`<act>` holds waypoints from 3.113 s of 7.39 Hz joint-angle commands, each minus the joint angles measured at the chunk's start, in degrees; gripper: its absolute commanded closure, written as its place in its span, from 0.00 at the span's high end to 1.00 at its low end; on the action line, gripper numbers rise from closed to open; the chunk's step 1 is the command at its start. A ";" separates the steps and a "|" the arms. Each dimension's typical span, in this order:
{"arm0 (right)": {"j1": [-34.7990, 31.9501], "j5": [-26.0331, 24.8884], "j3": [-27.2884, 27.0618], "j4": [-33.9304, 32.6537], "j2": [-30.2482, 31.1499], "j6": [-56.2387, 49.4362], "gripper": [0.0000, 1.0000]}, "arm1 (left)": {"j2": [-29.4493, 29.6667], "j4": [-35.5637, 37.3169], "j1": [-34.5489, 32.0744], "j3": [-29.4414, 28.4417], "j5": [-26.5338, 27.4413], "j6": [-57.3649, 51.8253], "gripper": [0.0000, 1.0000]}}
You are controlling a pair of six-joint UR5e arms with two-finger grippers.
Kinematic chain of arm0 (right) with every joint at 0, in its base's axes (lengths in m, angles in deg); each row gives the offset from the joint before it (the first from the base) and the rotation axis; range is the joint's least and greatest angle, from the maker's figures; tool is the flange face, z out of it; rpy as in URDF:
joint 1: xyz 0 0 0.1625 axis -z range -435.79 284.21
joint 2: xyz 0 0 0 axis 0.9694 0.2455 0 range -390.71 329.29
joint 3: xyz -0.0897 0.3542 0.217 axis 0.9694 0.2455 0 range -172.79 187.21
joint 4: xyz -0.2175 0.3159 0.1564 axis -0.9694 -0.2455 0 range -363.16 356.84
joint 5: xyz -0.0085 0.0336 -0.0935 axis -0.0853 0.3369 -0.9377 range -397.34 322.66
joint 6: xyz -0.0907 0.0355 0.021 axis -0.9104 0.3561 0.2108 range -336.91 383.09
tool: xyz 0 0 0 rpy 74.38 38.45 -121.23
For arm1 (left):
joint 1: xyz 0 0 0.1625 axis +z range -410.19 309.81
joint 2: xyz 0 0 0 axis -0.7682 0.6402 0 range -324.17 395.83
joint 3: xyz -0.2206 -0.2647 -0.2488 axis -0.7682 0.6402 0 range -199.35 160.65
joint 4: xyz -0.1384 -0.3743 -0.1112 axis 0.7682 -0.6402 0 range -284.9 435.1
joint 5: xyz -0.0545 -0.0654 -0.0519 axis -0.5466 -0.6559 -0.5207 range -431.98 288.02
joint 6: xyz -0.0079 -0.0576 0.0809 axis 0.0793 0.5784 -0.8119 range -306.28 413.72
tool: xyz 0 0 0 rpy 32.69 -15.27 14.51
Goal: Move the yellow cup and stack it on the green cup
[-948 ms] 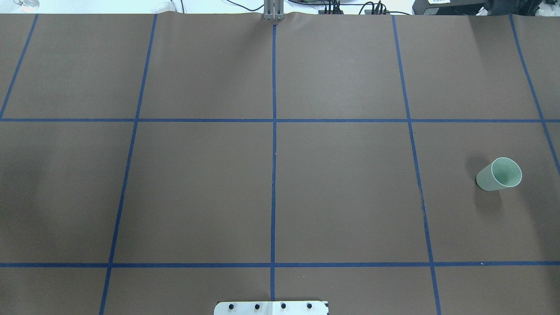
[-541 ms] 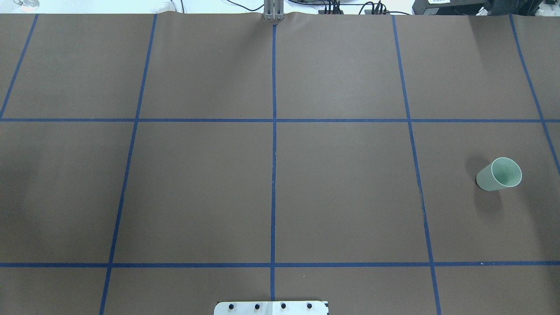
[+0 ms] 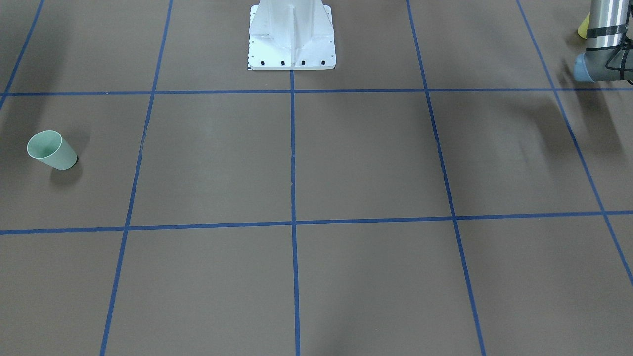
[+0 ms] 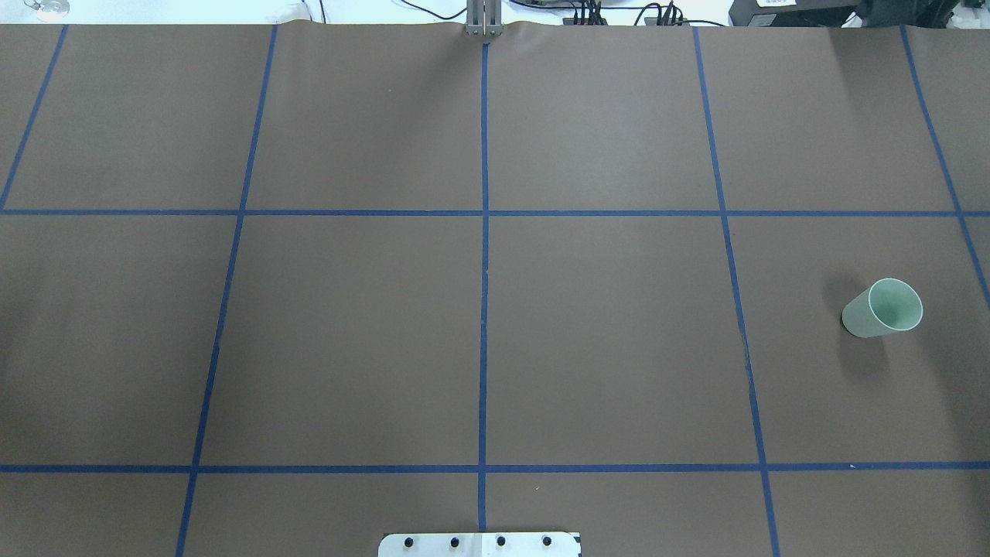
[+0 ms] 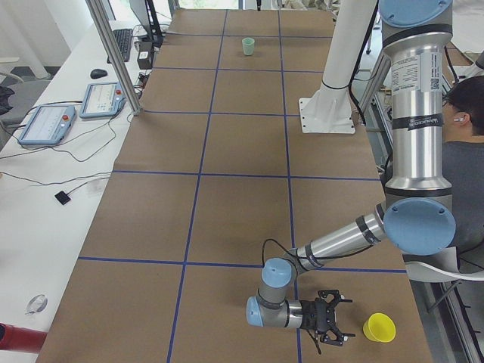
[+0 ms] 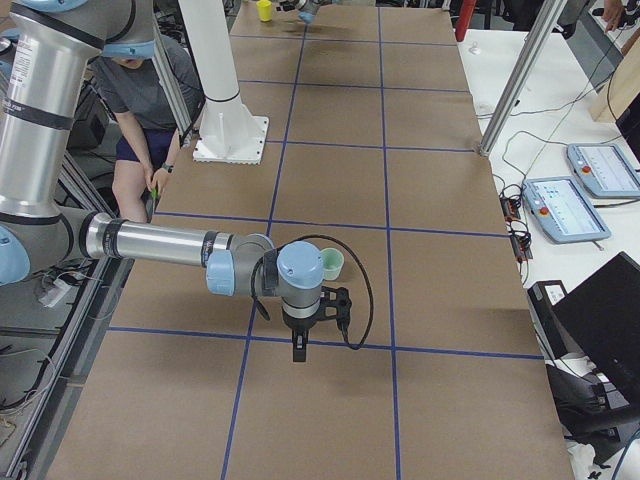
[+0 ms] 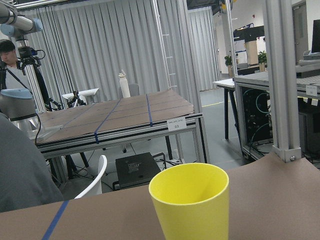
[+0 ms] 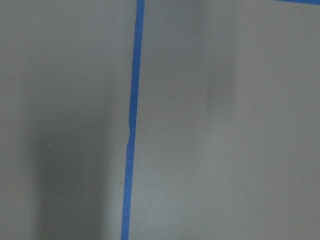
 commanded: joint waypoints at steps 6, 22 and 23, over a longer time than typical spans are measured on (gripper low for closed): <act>0.00 -0.08 -0.09 -0.24 -0.40 0.00 0.99 | -0.31 1.54 0.15 -1.70 -4.67 -3.37 1.00; 0.00 -0.08 0.00 -0.24 -0.31 0.00 0.99 | -1.63 1.99 0.24 -2.05 -7.83 -8.39 0.23; 0.09 -0.08 0.00 -0.24 -0.31 0.00 0.99 | -1.63 1.99 0.24 -2.05 -7.92 -8.39 0.16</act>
